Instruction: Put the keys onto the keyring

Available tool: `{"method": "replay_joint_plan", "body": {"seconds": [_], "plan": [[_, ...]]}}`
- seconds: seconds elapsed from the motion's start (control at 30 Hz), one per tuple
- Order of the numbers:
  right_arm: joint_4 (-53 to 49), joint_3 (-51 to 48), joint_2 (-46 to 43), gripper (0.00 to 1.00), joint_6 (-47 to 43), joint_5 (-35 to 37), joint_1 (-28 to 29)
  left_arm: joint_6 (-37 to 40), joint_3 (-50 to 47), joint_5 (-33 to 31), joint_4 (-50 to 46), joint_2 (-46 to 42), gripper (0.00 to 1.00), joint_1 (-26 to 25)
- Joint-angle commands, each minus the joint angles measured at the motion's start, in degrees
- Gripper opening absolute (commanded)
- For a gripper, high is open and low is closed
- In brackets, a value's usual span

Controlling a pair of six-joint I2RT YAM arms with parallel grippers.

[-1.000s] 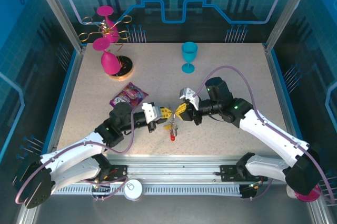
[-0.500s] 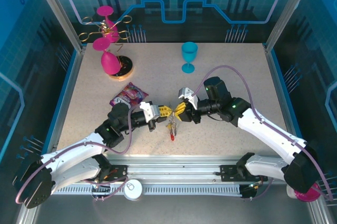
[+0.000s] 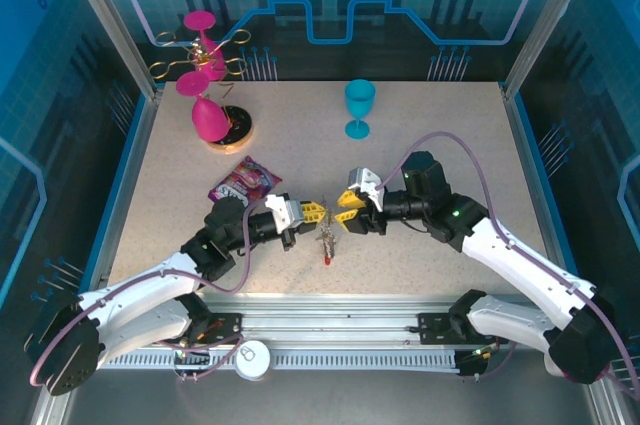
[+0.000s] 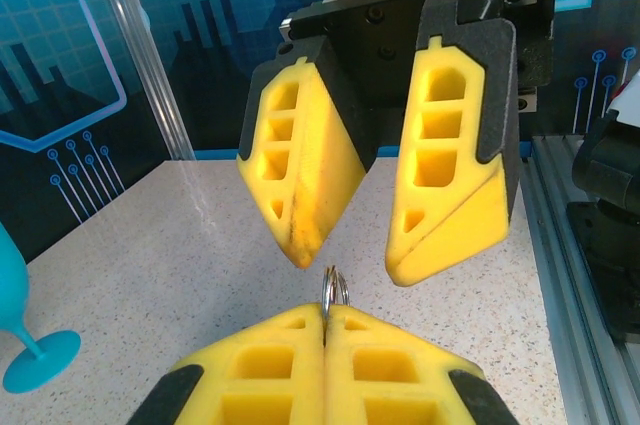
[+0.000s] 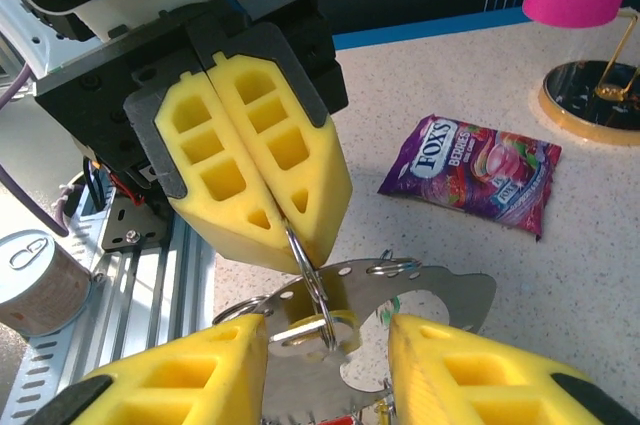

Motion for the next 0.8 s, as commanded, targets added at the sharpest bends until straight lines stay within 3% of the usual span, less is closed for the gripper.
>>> {"method": "replay_joint_plan", "body": {"seconds": [0.0, 0.3, 0.4, 0.5, 0.57, 0.6, 0.67, 0.77], "plan": [[3.51, 0.16, 0.85, 0.38, -1.94, -1.4, 0.5, -1.5, -0.04, 0.9, 3.92, -0.34, 0.0, -0.34], [7.29, 0.53, 4.03, 0.26, -2.5, -3.55, 1.73, -2.54, 0.04, 1.23, 4.27, -0.5, 0.0, -0.31], [8.21, 0.36, 4.41, 0.17, -2.56, -4.4, 1.83, -3.1, 0.01, 1.29, 4.97, -0.29, 0.0, -0.3], [8.81, 0.31, 4.39, 0.0, -3.07, -5.2, 1.82, -3.5, -0.28, 1.38, 5.39, -0.16, 0.0, -0.31], [7.28, 0.96, 4.09, 0.0, -4.12, -4.42, 1.82, -3.27, -0.32, 0.8, 4.59, -0.35, 0.0, -0.33], [5.67, 1.5, 3.99, 0.0, -5.33, -3.77, 1.83, -2.92, -0.25, 0.21, 3.7, -0.58, 0.01, -0.31], [0.74, 3.4, 3.99, 0.0, -8.01, -2.15, 1.96, -1.65, 0.27, -1.18, 0.58, -1.27, 0.24, -0.36], [-9.18, 7.72, 4.64, 0.0, -14.02, 1.93, 2.65, 1.62, 2.17, -2.68, -6.65, -2.51, 0.33, -0.32]]}}
